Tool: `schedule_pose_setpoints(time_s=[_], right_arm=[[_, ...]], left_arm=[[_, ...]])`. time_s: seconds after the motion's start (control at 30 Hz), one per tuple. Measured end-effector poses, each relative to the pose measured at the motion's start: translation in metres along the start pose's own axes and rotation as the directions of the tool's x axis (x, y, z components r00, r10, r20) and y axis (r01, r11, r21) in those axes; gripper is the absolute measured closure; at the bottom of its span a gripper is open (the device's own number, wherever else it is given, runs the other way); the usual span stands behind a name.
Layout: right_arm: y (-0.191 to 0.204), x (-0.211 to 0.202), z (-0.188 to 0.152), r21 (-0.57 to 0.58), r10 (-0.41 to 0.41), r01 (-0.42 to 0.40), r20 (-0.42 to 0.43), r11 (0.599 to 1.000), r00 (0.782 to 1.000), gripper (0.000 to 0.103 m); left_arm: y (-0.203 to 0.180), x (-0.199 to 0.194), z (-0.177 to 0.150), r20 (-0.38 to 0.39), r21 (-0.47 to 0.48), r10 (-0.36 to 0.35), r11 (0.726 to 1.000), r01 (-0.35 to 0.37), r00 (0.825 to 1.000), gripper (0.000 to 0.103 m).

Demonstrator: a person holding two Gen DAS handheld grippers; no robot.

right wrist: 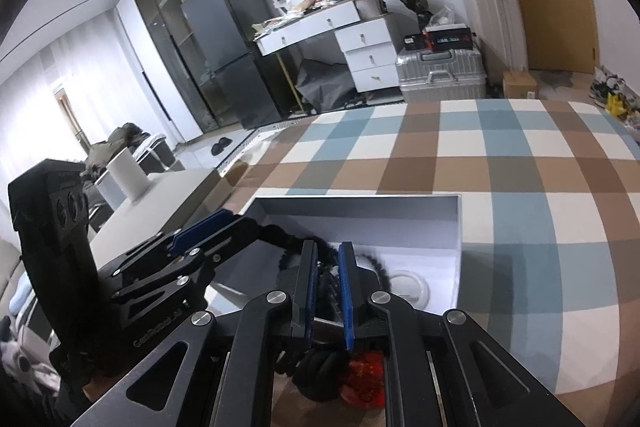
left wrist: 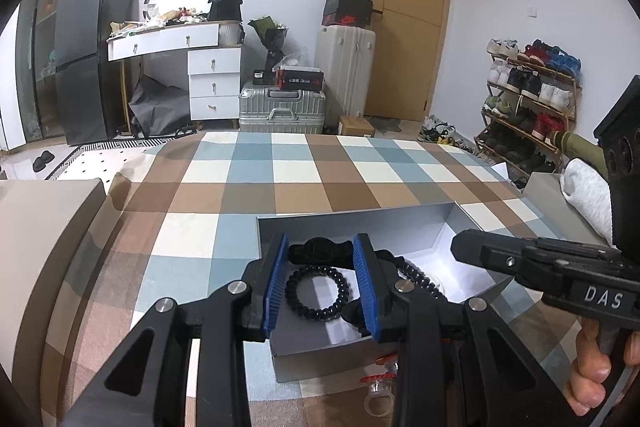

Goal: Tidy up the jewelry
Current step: 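Open both tools to drop the hair tie and comb into the box, then move the right tool toward the red ball printed 'China'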

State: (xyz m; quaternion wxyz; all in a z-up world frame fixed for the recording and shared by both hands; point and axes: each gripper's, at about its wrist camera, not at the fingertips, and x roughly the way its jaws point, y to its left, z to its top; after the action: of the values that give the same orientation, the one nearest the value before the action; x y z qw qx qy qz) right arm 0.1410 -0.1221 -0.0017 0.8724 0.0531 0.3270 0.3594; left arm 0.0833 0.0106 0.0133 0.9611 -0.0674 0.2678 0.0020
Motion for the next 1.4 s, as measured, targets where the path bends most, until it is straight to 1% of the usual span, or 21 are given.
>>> schedule_pose_setpoints(time_s=[0.13,0.2,0.23,0.27,0.33,0.4,0.43,0.5,0.57,0.6,0.63,0.67,0.7,0.77,0.8,0.87,0.93,1.1,1.17,1.23,1.4], right_arm=[[-0.002,-0.008,-0.002,0.009,-0.008,0.008,0.012,1.0,1.0,0.091],[-0.003,-0.013,-0.003,0.004,-0.015,0.015,0.015,1.0,1.0,0.089],[-0.003,-0.016,-0.005,0.003,-0.025,0.025,0.017,1.0,1.0,0.084],[-0.004,-0.019,-0.006,0.003,-0.031,0.031,0.018,1.0,0.999,0.075],[-0.006,-0.026,-0.01,0.009,-0.039,0.039,0.025,0.999,0.999,0.066],[-0.008,-0.031,-0.013,0.013,-0.045,0.045,0.027,0.999,0.999,0.062],[-0.01,-0.034,-0.014,0.015,-0.047,0.047,0.026,0.999,0.999,0.056],[-0.013,-0.041,-0.018,0.019,-0.058,0.057,0.034,0.998,0.998,0.052],[-0.016,-0.046,-0.021,0.029,-0.068,0.067,0.039,0.997,0.997,0.043],[-0.018,-0.049,-0.022,0.036,-0.073,0.071,0.042,0.997,0.996,0.042],[-0.019,-0.05,-0.023,0.041,-0.076,0.074,0.045,0.996,0.996,0.038],[-0.021,-0.054,-0.025,0.048,-0.079,0.076,0.048,0.996,0.996,0.035],[-0.023,-0.056,-0.026,0.054,-0.082,0.079,0.05,0.995,0.995,0.034],[-0.026,-0.059,-0.029,0.068,-0.095,0.091,0.05,0.994,0.994,0.023],[-0.027,-0.061,-0.03,0.074,-0.102,0.098,0.05,0.992,0.994,0.021],[-0.03,-0.065,-0.034,0.089,-0.111,0.107,0.046,0.99,0.993,0.01],[-0.031,-0.066,-0.036,0.096,-0.12,0.116,0.041,0.989,0.992,0.003],[-0.031,-0.063,-0.043,0.087,-0.146,0.145,0.012,0.986,0.989,0.0],[-0.031,-0.06,-0.045,0.083,-0.148,0.148,-0.003,0.985,0.989,0.0],[-0.032,-0.057,-0.046,0.08,-0.148,0.149,-0.019,0.986,0.989,0.0],[-0.032,-0.054,-0.048,0.074,-0.148,0.151,-0.041,0.986,0.988,0.0]], left_arm=[[-0.001,-0.001,-0.001,0.005,0.001,-0.01,1.0,0.01,1.0,0.076],[-0.001,-0.001,-0.001,-0.001,-0.001,-0.004,1.0,0.004,1.0,0.076],[-0.001,-0.001,-0.001,-0.003,-0.003,-0.005,1.0,0.005,1.0,0.075],[-0.001,-0.001,-0.001,-0.004,-0.003,-0.006,1.0,0.006,1.0,0.075],[-0.002,-0.002,-0.001,-0.006,-0.001,-0.01,1.0,0.01,1.0,0.075],[-0.003,-0.004,-0.001,-0.015,-0.004,-0.022,1.0,0.022,1.0,0.075],[-0.003,-0.004,-0.002,-0.019,-0.004,-0.027,1.0,0.027,0.999,0.073],[-0.004,-0.005,-0.001,-0.03,-0.001,-0.022,1.0,0.022,0.999,0.064],[-0.006,-0.01,-0.001,-0.037,0.003,-0.026,1.0,0.026,0.999,0.044],[-0.006,-0.013,-0.002,-0.04,0.004,-0.031,1.0,0.031,0.999,0.038],[-0.007,-0.017,-0.003,-0.042,0.005,-0.035,0.999,0.035,0.999,0.029],[-0.007,-0.021,-0.005,-0.04,0.009,-0.036,0.999,0.036,0.999,0.023],[-0.008,-0.025,-0.006,-0.039,0.013,-0.033,0.999,0.034,0.999,0.021],[-0.008,-0.031,-0.009,-0.048,0.018,-0.023,1.0,0.024,0.999,0.019],[-0.007,-0.031,-0.01,-0.059,0.013,-0.019,1.0,0.02,0.998,0.018],[-0.005,-0.033,-0.014,-0.093,0.001,-0.019,1.0,0.019,0.995,0.007],[-0.004,-0.036,-0.018,-0.106,-0.009,-0.024,1.0,0.023,0.994,0.001],[-0.005,-0.044,-0.027,-0.12,-0.009,-0.03,1.0,0.029,0.992,0.001],[-0.009,-0.044,-0.029,-0.134,0.027,-0.013,0.999,0.017,0.991,0.001],[-0.01,-0.045,-0.031,-0.13,0.037,0.009,0.999,-0.004,0.991,0.001],[-0.012,-0.044,-0.045,-0.153,0.052,-0.017,0.998,0.025,0.988,0.001]])
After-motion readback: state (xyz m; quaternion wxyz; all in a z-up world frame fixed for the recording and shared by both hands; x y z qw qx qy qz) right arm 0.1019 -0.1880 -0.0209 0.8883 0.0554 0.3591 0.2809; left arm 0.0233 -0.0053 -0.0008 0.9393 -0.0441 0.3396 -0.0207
